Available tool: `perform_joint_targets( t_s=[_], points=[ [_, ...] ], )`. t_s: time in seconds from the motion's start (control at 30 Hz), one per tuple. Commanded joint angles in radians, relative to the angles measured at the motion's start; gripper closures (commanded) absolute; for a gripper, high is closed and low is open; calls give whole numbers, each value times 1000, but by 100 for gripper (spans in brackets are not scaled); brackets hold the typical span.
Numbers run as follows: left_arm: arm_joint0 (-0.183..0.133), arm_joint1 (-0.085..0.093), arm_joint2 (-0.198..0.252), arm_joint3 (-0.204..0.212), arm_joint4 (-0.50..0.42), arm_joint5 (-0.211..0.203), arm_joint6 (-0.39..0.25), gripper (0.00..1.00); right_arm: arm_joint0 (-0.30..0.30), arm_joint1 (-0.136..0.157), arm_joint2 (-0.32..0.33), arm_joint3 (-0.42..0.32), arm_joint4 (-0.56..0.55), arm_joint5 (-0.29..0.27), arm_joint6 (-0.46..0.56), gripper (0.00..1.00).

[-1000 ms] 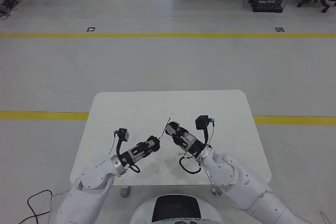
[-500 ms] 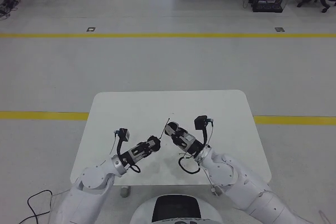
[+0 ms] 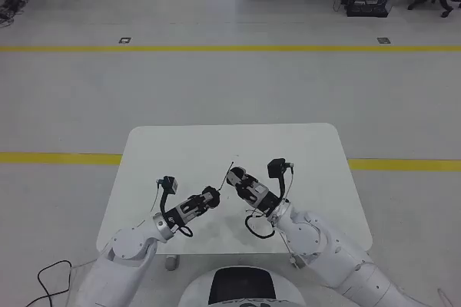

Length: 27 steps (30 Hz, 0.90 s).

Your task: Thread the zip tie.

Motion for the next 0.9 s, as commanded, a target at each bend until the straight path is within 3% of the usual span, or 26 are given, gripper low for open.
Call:
perform_joint_targets(
  t_s=[0.0, 0.87],
  points=[
    [-1, 2, 1, 0, -2, -1, 1, 100, 0, 0, -1, 2, 1, 0, 1, 100],
    [-15, 19, 26, 10, -18, -8, 17, 100, 6, -5, -3, 16, 8, 0, 8, 100]
  ],
)
